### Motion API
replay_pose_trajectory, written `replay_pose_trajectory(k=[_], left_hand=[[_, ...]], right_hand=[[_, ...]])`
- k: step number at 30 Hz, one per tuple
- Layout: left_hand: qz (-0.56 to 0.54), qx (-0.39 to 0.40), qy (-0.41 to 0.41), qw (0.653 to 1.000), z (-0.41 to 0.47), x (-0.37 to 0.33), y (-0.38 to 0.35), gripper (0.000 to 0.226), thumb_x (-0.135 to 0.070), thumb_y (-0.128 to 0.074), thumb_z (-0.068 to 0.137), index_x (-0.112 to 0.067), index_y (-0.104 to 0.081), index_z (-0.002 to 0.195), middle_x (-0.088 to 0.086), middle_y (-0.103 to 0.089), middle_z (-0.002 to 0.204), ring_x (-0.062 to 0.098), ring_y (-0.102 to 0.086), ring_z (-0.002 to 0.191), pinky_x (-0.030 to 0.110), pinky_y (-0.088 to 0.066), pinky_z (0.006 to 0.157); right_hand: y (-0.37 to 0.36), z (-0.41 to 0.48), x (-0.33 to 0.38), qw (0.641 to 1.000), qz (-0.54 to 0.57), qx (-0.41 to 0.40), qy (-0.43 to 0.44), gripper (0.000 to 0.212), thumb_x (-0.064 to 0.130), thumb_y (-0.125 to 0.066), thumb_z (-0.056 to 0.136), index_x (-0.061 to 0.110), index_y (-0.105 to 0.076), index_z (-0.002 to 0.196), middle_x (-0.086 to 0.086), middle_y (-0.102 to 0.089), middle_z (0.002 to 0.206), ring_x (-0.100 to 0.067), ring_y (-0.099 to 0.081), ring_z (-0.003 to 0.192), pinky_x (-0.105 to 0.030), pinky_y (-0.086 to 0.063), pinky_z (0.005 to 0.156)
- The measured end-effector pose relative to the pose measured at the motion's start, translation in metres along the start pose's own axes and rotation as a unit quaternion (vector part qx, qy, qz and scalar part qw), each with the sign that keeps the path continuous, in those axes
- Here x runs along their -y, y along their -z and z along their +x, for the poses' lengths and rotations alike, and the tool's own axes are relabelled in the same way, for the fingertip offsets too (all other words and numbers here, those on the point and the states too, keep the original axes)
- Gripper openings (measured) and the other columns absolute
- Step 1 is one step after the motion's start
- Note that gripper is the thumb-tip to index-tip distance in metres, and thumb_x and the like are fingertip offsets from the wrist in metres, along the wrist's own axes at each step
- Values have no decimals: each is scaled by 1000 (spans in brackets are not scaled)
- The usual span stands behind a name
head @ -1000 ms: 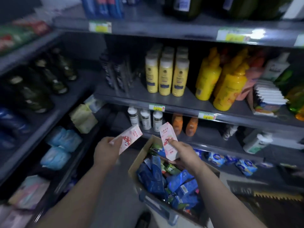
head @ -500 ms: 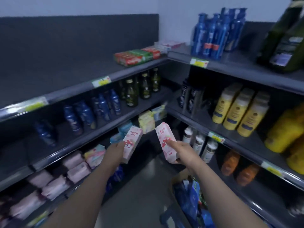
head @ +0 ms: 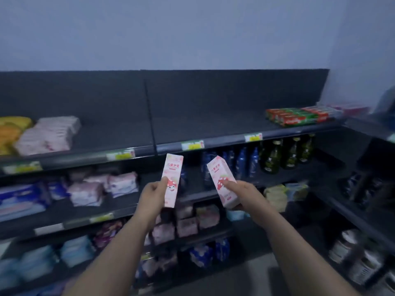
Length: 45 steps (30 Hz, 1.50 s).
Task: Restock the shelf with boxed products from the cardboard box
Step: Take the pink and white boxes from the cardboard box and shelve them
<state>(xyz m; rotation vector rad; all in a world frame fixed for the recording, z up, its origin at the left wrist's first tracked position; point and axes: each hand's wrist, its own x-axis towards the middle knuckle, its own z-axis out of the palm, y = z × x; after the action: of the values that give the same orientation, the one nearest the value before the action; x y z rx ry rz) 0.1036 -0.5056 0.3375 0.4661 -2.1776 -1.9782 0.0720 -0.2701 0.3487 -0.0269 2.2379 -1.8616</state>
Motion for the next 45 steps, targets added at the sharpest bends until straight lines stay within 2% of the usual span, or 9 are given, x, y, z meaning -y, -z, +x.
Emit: replay_pose_trajectory(k=[5, 10, 14, 18, 22, 27, 32, 39, 45], left_hand=[[-20, -97, -25, 995, 4, -17, 114, 26, -35, -52, 87, -11, -58, 78, 5, -63, 74, 22, -57, 66, 31, -44, 61], [-20, -186, -28, 982, 13, -25, 211, 38, -39, -35, 87, -14, -51, 110, 13, -59, 104, 28, -59, 90, 46, -52, 77], [-22, -218, -49, 974, 16, -28, 264, 45, -44, -29, 98, -17, -46, 129, 8, -57, 117, 24, -57, 98, 34, -44, 71], [-95, -215, -62, 970, 27, -32, 309, 47, -27, -42, 101, -24, -24, 144, 1, -62, 104, 17, -64, 81, 30, -48, 57], [-105, -215, -92, 967, 44, -37, 343, 75, -9, -47, 96, -45, -4, 146, 0, -55, 120, 18, -66, 87, 35, -54, 62], [-129, -233, -116, 957, 86, -51, 374, 62, -6, -52, 93, -45, -26, 133, 5, -60, 117, 25, -68, 92, 44, -58, 68], [-158, -264, -154, 939, 143, -74, 390, 54, -9, -62, 90, -27, -29, 129, 6, -70, 94, 22, -68, 85, 41, -54, 79], [-136, -296, -171, 930, 228, -102, 401, 50, -7, -65, 88, -24, -32, 121, 8, -67, 94, 12, -68, 78, 24, -56, 61], [-137, -272, -149, 941, 288, -100, 418, 57, 2, -68, 82, -23, -41, 125, 9, -64, 106, 23, -70, 90, 40, -60, 75]], right_hand=[[-109, 12, 48, 997, -27, 64, 37, 27, 41, -60, 90, 16, -69, 97, -3, -74, 89, -19, -70, 80, -38, -54, 75], [-201, 19, 87, 991, -9, 109, 71, 24, 33, -60, 91, 11, -69, 94, -4, -70, 80, -13, -64, 64, -24, -48, 53], [-259, 25, 107, 986, -6, 144, 86, 21, 30, -60, 92, 11, -69, 90, -3, -69, 74, -13, -62, 59, -22, -44, 49], [-301, 40, 121, 980, -4, 174, 92, 23, 31, -60, 92, 10, -70, 93, -3, -72, 75, -14, -65, 62, -27, -47, 57], [-326, 64, 136, 977, -34, 185, 104, 31, 35, -58, 92, 6, -68, 94, -7, -71, 76, -16, -64, 64, -28, -46, 58], [-353, 109, 159, 973, -38, 194, 118, 34, 34, -60, 91, 2, -68, 99, -19, -72, 90, -20, -65, 72, -35, -50, 70], [-372, 165, 190, 967, -41, 208, 141, 30, 35, -59, 92, 8, -69, 100, -10, -74, 87, -16, -67, 66, -26, -51, 59], [-388, 253, 223, 962, -31, 228, 147, 39, 36, -59, 91, -1, -65, 103, -6, -68, 81, -18, -64, 70, -35, -57, 70], [-405, 306, 230, 963, -31, 232, 135, 38, 35, -58, 92, 0, -65, 105, -11, -69, 89, -19, -65, 75, -39, -58, 76]])
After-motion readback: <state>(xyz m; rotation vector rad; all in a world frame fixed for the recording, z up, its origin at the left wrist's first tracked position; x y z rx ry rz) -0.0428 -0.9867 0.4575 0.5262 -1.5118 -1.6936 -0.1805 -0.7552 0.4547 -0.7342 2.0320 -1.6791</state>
